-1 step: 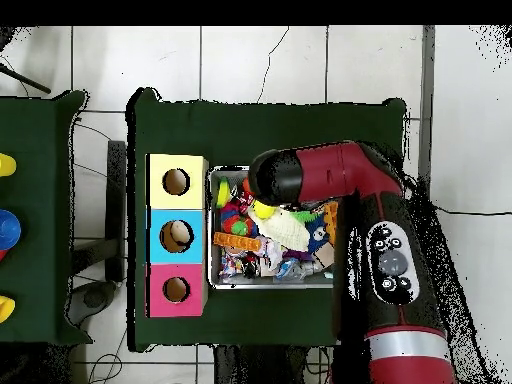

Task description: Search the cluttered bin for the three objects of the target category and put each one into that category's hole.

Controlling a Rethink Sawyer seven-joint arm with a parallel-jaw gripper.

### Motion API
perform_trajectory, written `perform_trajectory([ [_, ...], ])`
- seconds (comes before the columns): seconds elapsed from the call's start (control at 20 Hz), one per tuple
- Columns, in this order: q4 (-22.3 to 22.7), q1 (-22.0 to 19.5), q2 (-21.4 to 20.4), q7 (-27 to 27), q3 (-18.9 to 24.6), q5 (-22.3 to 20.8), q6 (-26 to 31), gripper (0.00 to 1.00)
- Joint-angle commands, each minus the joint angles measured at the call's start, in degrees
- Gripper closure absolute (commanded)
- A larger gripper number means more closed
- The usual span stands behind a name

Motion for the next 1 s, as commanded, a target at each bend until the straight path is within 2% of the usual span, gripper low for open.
perform_trajectory([
  [0.05,5.46,3.47,-1.27,18.46,-3.45,1.99,-0.94,1.00],
  [0.3,6.39,6.38,-2.89,19.88,-5.04,4.32,-0.19,1.00],
  [0.6,11.28,8.63,-6.66,20.09,-6.56,7.27,-2.22,1.00],
  [1.0,13.58,10.62,-6.66,21.17,-8.58,8.62,-6.40,1.00],
])
